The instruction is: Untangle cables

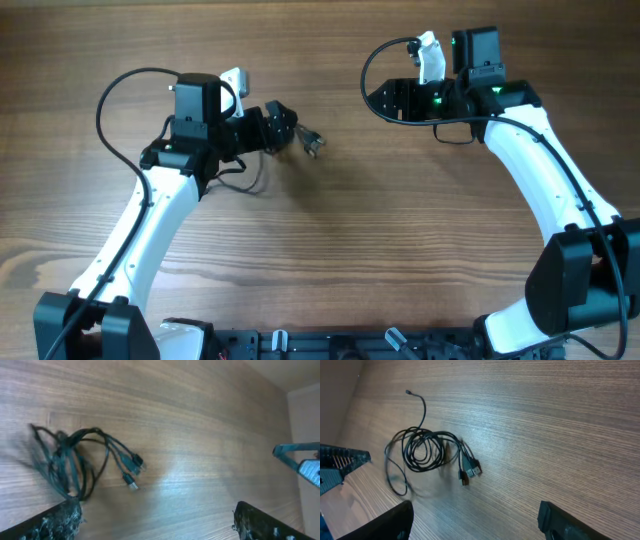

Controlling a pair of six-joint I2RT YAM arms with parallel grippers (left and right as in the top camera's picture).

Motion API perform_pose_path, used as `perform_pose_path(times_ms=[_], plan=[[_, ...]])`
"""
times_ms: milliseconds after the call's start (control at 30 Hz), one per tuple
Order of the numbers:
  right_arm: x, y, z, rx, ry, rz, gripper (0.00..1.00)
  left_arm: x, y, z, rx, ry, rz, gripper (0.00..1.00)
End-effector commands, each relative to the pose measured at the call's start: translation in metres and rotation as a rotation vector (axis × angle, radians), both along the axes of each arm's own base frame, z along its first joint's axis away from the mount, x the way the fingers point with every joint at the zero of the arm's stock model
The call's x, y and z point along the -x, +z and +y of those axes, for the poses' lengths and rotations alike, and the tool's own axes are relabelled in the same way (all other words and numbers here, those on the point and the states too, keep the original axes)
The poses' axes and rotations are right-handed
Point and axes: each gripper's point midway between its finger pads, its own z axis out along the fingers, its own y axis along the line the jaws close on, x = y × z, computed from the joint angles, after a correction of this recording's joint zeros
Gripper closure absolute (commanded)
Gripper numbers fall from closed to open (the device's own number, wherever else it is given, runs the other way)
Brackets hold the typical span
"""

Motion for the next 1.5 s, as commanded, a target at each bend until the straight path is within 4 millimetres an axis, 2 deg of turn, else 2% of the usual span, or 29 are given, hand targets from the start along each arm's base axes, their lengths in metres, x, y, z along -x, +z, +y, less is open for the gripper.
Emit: perform_pose_path(times_ms=[0,67,100,167,300,367,400,433,467,533,567,633,667,733,833,900,967,1033,1067,1100,1233,1267,1300,1367,1467], plan=[[0.002,0.005,0.004,-0.040,-0.014,0.028,0.18,-0.002,0.002,0.012,-0.057,0.056,-0.009,0.07],[0.004,0.002,0.004,-0.049,-0.031,0.052,0.19,0.003,-0.012,0.030,-0.144,0.121,0.042,0.08],[0.006,-0.001,0.006,-0.052,-0.033,0.065,0.22,0.007,-0.023,0.050,-0.242,0.190,0.078,0.04],[0.009,-0.004,0.011,-0.050,-0.020,0.071,0.34,0.010,-0.037,0.067,-0.326,0.246,0.112,0.04],[0.016,-0.004,0.024,-0.048,0.015,0.069,0.35,0.010,-0.061,0.067,-0.341,0.235,0.172,0.00],[0.018,-0.004,0.031,-0.047,0.031,0.066,0.35,0.011,-0.080,0.058,-0.313,0.196,0.227,0.01],[0.018,-0.004,0.032,-0.046,0.033,0.064,0.35,0.012,-0.090,0.054,-0.305,0.182,0.254,0.09],[0.018,-0.004,0.032,-0.046,0.032,0.061,0.36,0.012,-0.100,0.055,-0.316,0.173,0.275,0.59],[0.018,-0.004,0.032,-0.046,0.032,0.062,0.46,0.012,-0.101,0.056,-0.333,0.148,0.266,0.96],[0.019,-0.005,0.032,-0.044,0.035,0.069,0.82,0.008,-0.085,0.060,-0.330,0.152,0.228,0.95],[0.020,-0.005,0.034,-0.044,0.039,0.069,0.95,0.007,-0.072,0.060,-0.307,0.153,0.205,0.95],[0.022,-0.004,0.038,-0.044,0.049,0.065,0.96,0.008,-0.048,0.046,-0.202,0.102,0.162,0.96],[0.023,-0.004,0.042,-0.045,0.058,0.061,0.96,0.016,-0.022,0.020,-0.050,-0.049,0.106,0.96],[0.022,-0.002,0.045,-0.060,0.041,0.069,0.96,0.031,0.009,-0.015,0.189,-0.239,0.070,0.96],[0.011,-0.007,0.041,-0.060,-0.035,0.088,0.96,0.048,0.036,-0.048,0.395,-0.453,0.024,0.96],[0.009,-0.017,0.041,-0.062,-0.058,0.124,0.96,0.046,0.026,-0.049,0.384,-0.446,0.045,0.96],[0.010,-0.029,0.041,-0.065,-0.078,0.178,0.95,0.039,0.004,-0.041,0.310,-0.378,0.096,0.96],[0.015,-0.048,0.047,-0.085,-0.067,0.254,0.63,0.035,-0.033,-0.021,0.169,-0.267,0.190,0.96],[0.018,-0.054,0.050,-0.101,-0.051,0.284,0.51,0.034,-0.046,-0.013,0.113,-0.229,0.218,0.96],[0.023,-0.073,0.054,-0.120,-0.056,0.368,0.43,0.036,-0.083,0.007,-0.006,-0.156,0.290,0.95],[0.036,-0.098,0.070,-0.111,-0.032,0.457,0.44,0.052,-0.121,0.014,-0.041,-0.138,0.412,0.93],[0.038,-0.101,0.076,-0.109,-0.022,0.460,0.47,0.054,-0.127,0.022,-0.088,-0.115,0.431,0.93],[0.039,-0.104,0.085,-0.114,-0.018,0.463,0.50,0.058,-0.137,0.041,-0.195,-0.059,0.463,0.92],[0.034,-0.113,0.093,-0.094,-0.077,0.468,0.55,0.067,-0.145,0.061,-0.305,-0.016,0.507,0.89],[0.026,-0.127,0.085,0.019,-0.166,0.419,0.57,0.083,-0.149,0.073,-0.370,-0.002,0.574,0.81]])
